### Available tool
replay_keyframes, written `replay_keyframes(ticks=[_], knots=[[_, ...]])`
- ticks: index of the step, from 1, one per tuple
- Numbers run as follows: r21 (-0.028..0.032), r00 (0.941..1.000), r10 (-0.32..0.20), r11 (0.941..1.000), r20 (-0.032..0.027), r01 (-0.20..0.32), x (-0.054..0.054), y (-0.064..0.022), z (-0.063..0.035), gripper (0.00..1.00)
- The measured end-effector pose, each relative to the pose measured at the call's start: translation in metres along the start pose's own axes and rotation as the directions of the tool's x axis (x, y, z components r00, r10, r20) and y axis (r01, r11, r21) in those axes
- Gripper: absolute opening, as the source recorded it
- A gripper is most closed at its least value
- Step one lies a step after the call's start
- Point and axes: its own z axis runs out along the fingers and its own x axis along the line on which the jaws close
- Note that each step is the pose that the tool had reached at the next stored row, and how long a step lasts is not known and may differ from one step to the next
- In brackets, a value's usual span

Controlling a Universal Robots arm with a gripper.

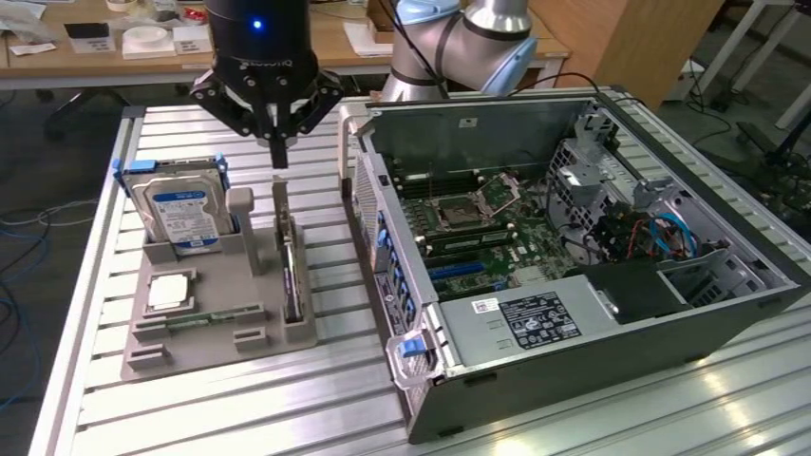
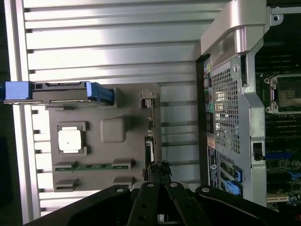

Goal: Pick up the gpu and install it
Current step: 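Reach for the gpu, then pick up the gpu and move the gpu toward the slot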

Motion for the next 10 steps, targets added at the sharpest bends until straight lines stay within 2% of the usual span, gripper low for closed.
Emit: replay_keyframes(ticks=[3,10], knots=[[0.0000,1.0000,0.000,1.0000,-0.0004,0.000,0.0048,-0.0007,0.0002,0.11],[0.0001,1.0000,0.000,1.0000,-0.0004,0.000,0.0050,-0.0007,0.0002,0.11]])
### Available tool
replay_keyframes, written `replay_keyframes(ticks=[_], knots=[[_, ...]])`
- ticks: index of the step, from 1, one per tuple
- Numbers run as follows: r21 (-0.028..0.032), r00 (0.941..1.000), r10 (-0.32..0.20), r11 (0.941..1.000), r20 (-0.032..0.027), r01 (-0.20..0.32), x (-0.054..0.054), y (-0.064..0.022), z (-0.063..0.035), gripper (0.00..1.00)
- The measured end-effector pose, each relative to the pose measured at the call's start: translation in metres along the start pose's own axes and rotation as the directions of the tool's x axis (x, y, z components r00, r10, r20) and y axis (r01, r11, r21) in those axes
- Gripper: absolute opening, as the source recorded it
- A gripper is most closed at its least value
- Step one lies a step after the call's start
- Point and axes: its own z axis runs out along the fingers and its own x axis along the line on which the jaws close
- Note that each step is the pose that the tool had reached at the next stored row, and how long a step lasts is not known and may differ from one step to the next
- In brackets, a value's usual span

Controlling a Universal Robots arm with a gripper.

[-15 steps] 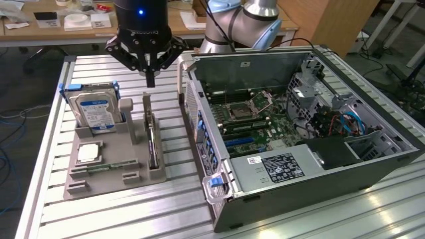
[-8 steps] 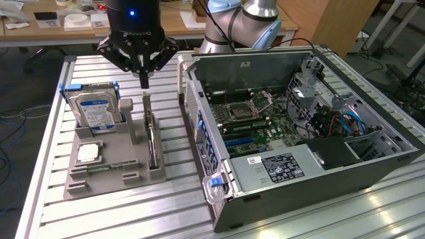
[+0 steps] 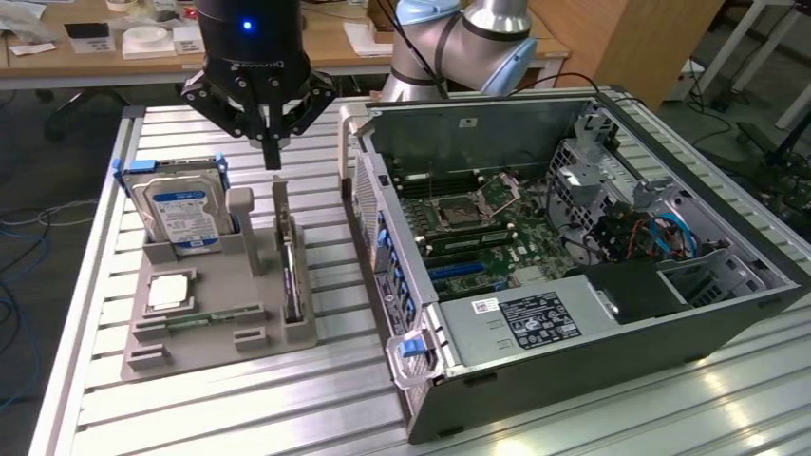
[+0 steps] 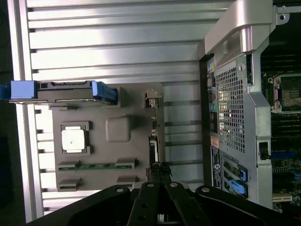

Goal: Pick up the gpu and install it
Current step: 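Pick up the gpu and move the gpu toward the slot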

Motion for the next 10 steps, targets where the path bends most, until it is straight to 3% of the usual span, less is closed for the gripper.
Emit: replay_keyframes(ticks=[8,10], knots=[[0.0000,1.0000,0.000,1.0000,0.0000,0.000,0.0000,0.0000,0.0000,0.11],[0.0000,1.0000,0.000,1.0000,0.0000,0.000,0.0000,0.0000,0.0000,0.17]])
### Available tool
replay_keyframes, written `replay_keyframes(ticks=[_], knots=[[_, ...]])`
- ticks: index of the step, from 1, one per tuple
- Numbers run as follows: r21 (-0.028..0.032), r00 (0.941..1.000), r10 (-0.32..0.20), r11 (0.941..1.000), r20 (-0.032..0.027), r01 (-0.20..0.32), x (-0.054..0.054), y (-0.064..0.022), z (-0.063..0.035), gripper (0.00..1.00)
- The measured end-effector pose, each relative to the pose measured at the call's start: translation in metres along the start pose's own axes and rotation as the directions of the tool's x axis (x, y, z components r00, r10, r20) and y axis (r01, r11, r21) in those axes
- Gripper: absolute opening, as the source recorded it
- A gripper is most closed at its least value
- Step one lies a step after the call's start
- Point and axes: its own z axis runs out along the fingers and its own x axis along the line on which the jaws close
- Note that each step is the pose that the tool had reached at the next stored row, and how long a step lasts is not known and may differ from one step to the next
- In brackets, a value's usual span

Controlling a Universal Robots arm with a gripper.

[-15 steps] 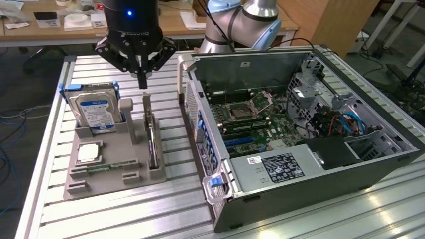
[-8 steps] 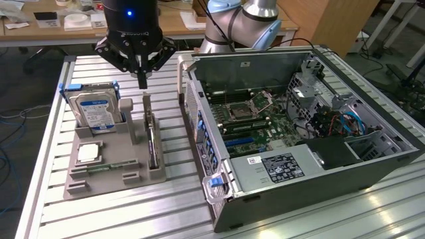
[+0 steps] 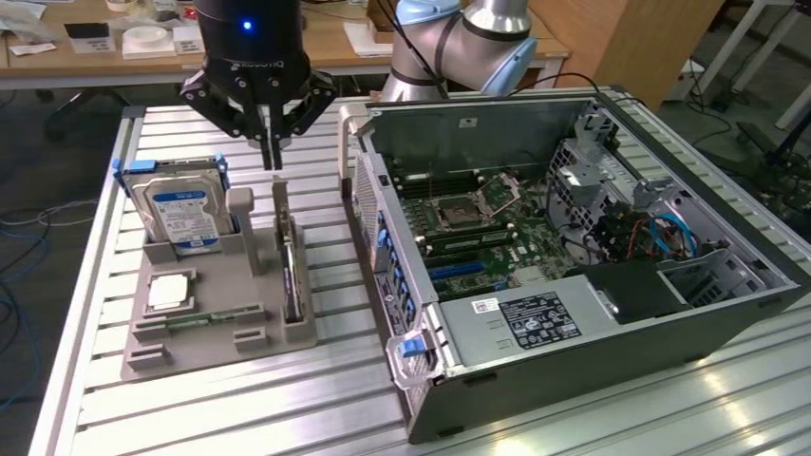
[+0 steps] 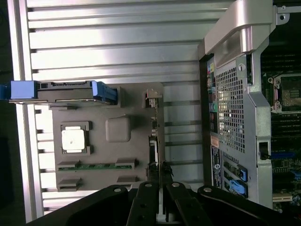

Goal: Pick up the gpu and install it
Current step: 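Pick up the gpu and move the gpu toward the slot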

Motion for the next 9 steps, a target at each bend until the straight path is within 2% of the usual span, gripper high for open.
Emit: replay_keyframes(ticks=[1,3,4,5,6,8,9], knots=[[0.0000,1.0000,0.000,1.0000,0.0000,0.000,0.0000,0.0000,0.0000,0.17],[0.0000,1.0000,0.000,1.0000,0.0000,0.000,0.0000,0.0000,0.0000,0.29],[0.0000,1.0000,0.000,1.0000,0.0000,0.000,0.0000,0.0000,0.0000,0.29],[0.0000,1.0000,0.000,1.0000,0.0000,0.000,0.0000,0.0000,0.0000,0.35],[0.0000,1.0000,0.000,1.0000,0.0000,0.000,0.0000,0.0000,0.0000,0.35],[0.0000,1.0000,0.000,1.0000,0.0000,0.000,0.0000,0.0000,0.0000,0.47],[0.0000,1.0000,0.000,1.0000,0.0000,0.000,0.0000,0.0000,0.0000,0.47]])
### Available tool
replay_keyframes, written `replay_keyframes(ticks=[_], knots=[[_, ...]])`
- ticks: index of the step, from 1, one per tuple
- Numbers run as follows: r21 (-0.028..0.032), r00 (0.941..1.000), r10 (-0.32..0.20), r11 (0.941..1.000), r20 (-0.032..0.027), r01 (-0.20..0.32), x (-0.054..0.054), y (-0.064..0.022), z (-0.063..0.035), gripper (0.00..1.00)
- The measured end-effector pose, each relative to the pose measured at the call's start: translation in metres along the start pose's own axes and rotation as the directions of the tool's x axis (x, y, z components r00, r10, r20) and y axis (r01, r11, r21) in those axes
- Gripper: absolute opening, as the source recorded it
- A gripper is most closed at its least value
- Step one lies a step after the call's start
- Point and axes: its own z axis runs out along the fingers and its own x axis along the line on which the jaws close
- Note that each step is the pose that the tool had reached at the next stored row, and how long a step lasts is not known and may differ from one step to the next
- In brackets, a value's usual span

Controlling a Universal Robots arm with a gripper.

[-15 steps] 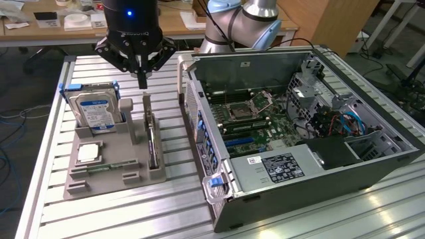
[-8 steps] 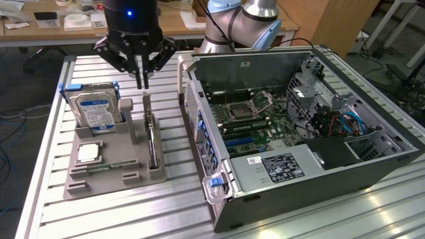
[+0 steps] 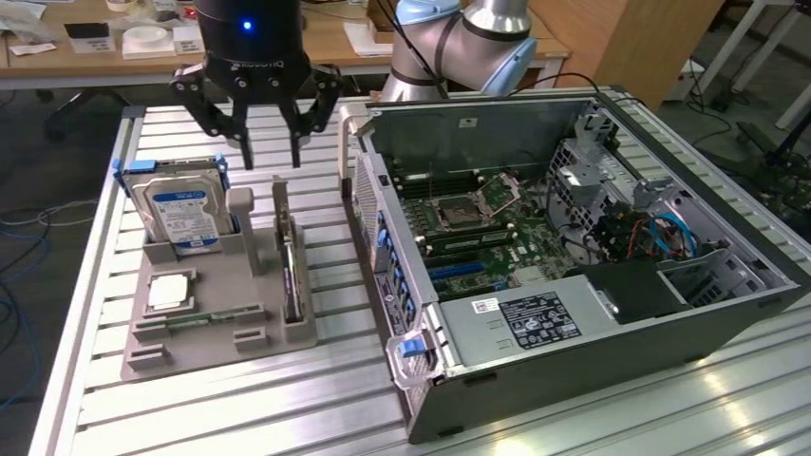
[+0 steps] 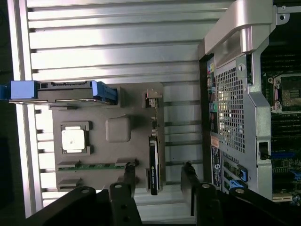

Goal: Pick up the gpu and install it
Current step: 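Pick up the gpu and move the gpu toward the slot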

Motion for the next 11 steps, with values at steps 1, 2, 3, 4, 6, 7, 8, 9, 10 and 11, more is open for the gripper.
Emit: replay_keyframes(ticks=[1,2,3,4,6,7,8,9,10,11], knots=[[0.0000,1.0000,0.000,1.0000,0.0000,0.000,0.0000,0.0000,0.0000,0.53],[0.0000,1.0000,0.000,1.0000,0.0000,0.000,0.0000,0.0000,0.0000,0.53],[0.0000,1.0000,0.000,1.0000,0.0000,0.000,0.0000,0.0000,0.0000,0.58],[0.0000,1.0000,0.000,1.0000,0.0000,0.000,0.0000,0.0000,0.0000,0.64],[0.0000,1.0000,0.000,1.0000,0.0000,0.000,0.0000,0.0000,0.0000,0.70],[0.0000,1.0000,0.000,1.0000,-0.0001,0.000,0.0000,0.0000,0.0000,0.76],[0.0000,1.0000,-0.001,1.0000,-0.0001,0.001,0.0000,0.0000,0.0003,0.76],[0.0000,1.0000,-0.005,1.0000,-0.0003,0.005,-0.0001,0.0000,0.0009,0.76],[-0.0001,0.9999,-0.012,0.9999,-0.0008,0.012,-0.0001,0.0000,0.0016,0.76],[-0.0002,0.9998,-0.019,0.9998,-0.0011,0.019,-0.0001,-0.0001,0.0024,0.76]])
